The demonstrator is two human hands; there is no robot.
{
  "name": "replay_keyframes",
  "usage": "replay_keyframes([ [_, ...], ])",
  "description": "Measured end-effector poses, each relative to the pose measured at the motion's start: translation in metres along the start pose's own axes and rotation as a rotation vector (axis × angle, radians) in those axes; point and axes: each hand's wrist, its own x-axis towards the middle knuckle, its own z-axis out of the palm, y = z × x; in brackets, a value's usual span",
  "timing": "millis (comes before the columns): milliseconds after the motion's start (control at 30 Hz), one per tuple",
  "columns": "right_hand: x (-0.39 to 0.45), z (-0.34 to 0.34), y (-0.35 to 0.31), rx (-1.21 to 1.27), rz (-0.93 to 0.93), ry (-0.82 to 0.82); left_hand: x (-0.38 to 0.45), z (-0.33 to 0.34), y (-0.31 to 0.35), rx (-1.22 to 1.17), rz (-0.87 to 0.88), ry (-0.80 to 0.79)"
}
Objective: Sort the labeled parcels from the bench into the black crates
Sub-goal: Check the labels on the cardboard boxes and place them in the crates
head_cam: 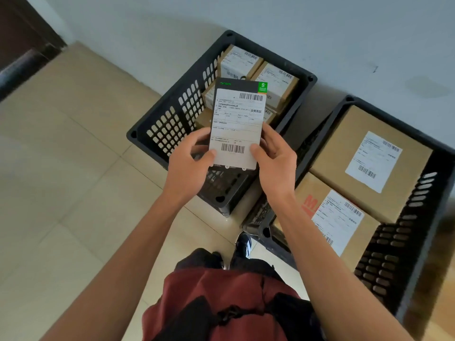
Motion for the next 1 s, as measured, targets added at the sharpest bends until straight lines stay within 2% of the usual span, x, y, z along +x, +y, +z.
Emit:
replay_keyframes([
  [267, 0.033, 0.033, 0.001, -0.007, 0.055, -0.026, 0.042, -0.020, -0.012, -0.005, -0.050, -0.010],
  [767, 0.065, 0.132, 0.025, -0.075, 0.139, 0.199, 0.142, -0.087, -0.059, 0.034, -0.056, -0.302],
  [1000, 0.063, 0.145, 0.035, -0.088, 0.178, 0.266, 0.159, -0.093, -0.069, 0.047, -0.079, -0.392],
])
